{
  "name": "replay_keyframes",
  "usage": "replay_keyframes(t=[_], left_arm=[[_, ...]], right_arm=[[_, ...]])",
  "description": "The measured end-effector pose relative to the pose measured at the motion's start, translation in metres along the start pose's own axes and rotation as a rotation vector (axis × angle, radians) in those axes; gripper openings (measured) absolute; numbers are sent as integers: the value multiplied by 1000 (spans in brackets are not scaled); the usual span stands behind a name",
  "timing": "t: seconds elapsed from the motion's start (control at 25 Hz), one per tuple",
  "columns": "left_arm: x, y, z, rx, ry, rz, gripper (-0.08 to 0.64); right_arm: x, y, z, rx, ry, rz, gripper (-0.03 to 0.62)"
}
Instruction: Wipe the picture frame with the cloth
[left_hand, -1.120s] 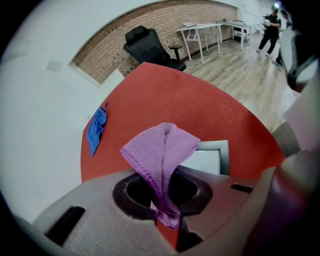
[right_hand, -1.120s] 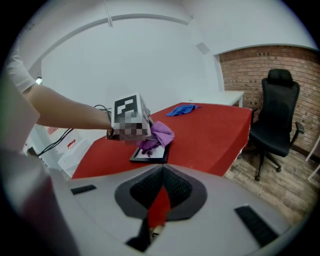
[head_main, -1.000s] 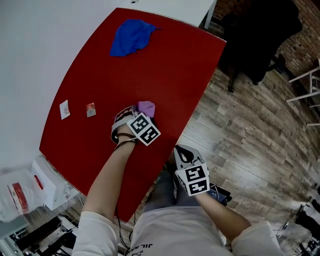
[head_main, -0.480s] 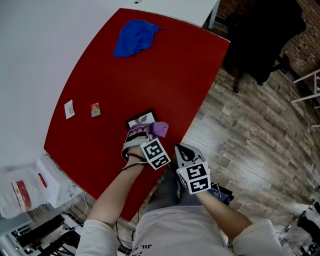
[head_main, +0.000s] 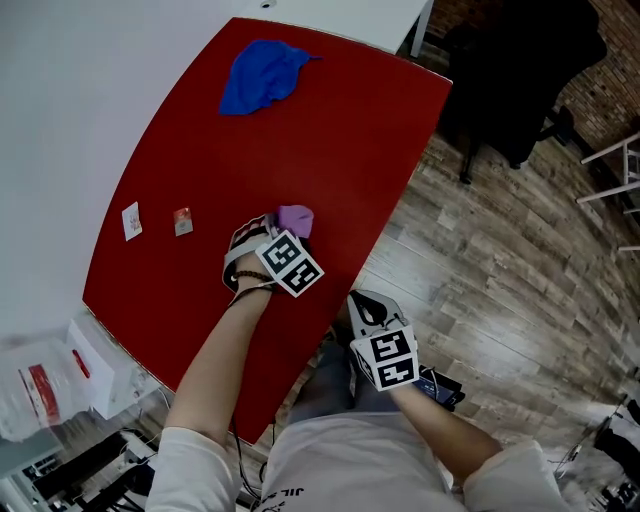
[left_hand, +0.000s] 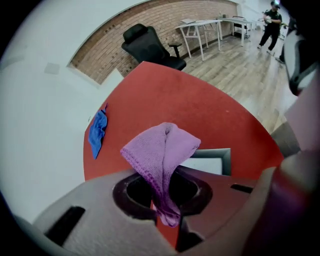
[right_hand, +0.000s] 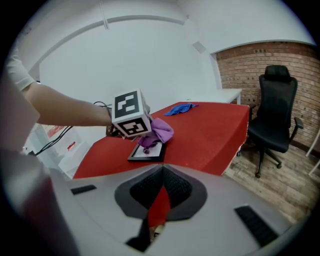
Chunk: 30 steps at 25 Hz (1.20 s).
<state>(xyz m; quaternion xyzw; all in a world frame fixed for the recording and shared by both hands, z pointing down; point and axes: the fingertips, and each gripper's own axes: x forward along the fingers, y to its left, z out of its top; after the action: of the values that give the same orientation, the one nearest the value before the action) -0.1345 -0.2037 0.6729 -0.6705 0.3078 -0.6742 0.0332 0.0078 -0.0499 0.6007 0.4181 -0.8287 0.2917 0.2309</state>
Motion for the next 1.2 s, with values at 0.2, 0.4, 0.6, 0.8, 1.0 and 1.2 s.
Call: replay_keyframes(t=[0.2, 0.4, 0.6, 0.8, 1.0, 1.2], left_arm=[[9, 7, 8, 2, 20, -5, 63], [-8, -45, 10, 71, -19, -35, 63], [-28, -91, -2, 96, -47, -58, 63], [-30, -90, -6, 89, -56, -41, 63], [-48, -72, 1, -10, -123, -39, 63], [-91, -54, -12, -261, -239, -17, 63]], right_arm=[[-7, -13, -5, 12, 0, -22, 5], [-8, -20, -4, 14, -2, -23, 5], [-3, -13, 2, -4, -8, -1, 5], [0, -4, 2, -21, -1, 12, 5], [-3, -1, 3, -43, 9, 15, 5], [-7, 6, 11, -67, 8, 20, 5]])
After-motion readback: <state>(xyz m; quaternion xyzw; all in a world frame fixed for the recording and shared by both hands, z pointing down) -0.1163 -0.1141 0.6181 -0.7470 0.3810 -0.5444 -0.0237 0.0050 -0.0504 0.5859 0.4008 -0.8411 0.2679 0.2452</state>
